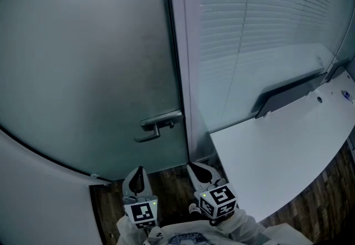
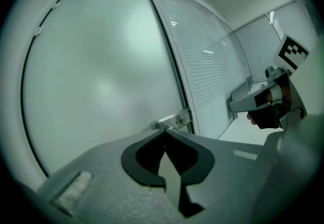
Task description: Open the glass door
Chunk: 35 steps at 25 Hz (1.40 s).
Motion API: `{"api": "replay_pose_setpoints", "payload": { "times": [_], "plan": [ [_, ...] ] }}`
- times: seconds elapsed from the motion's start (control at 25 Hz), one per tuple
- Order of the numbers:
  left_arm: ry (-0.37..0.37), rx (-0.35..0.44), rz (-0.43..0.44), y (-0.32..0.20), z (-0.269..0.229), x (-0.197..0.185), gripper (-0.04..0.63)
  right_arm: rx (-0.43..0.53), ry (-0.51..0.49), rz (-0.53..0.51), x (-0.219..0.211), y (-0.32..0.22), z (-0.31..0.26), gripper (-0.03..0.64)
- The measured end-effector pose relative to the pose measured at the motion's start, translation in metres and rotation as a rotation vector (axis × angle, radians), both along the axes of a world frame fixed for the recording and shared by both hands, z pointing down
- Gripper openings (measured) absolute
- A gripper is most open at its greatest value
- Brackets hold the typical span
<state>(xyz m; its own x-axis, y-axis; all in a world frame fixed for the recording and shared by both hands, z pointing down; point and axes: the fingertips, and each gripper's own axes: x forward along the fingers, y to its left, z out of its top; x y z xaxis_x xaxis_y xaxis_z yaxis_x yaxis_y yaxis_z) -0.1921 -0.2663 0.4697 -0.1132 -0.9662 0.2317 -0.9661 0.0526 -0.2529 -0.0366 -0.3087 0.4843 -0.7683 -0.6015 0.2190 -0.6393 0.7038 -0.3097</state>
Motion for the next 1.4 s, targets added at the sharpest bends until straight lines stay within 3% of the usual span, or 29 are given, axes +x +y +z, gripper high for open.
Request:
{"api": "replay_pose_setpoints", "payload": {
  "times": [0.28,0.4,0.64,0.76,0.88,0.96,1.4],
  "plan": [
    [-0.045,-0.051,0.05,-0.024,0.009,-0.005,0.063,-0.017,0.006,0.002,-0.012,-0.017,0.003,0.005],
    [-0.06,-0.084,0.093,-0.031,0.015,-0.003,0.151,-0.006,0.008,-0.006,-0.021,-0.021,-0.002,0.005],
    [-0.182,-0.116,0.148,-0.04,0.026,-0.008,0.201,-0.008,0.011,0.006,-0.035,-0.021,-0.004,0.005],
    [-0.324,-0.126,0.174,-0.05,0.031,-0.011,0.213,-0.014,0.023,0.018,-0.034,-0.019,0.0,0.005],
    [-0.624,-0.14,0.218,-0.067,0.04,-0.008,0.213,-0.022,0.036,0.049,-0.026,-0.02,0.003,0.005],
    [-0.741,-0.146,0.237,-0.078,0.049,-0.008,0.213,-0.026,0.047,0.073,-0.018,-0.019,0.005,0.005],
    [-0.904,-0.142,0.287,-0.127,0.074,-0.011,0.212,-0.057,0.094,0.182,0.02,-0.012,0.014,0.005]
  ]
}}
